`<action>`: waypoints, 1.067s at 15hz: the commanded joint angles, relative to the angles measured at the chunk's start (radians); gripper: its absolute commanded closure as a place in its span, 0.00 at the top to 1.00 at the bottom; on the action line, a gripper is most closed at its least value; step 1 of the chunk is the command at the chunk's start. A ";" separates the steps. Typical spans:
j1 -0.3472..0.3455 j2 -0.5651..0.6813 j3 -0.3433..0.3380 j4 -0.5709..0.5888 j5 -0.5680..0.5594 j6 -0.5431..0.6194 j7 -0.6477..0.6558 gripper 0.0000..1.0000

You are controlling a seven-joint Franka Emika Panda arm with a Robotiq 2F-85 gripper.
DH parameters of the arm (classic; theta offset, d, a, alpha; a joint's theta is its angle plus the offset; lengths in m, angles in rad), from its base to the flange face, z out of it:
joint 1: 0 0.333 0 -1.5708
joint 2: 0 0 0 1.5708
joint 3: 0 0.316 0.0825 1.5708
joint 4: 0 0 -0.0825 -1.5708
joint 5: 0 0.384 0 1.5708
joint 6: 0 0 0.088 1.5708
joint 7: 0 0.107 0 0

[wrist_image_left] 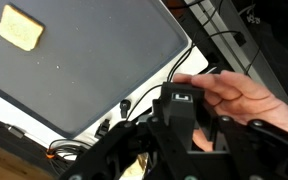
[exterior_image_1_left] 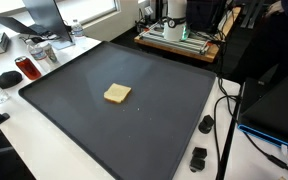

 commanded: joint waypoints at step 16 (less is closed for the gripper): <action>-0.119 0.099 -0.114 0.061 0.004 0.036 0.021 0.05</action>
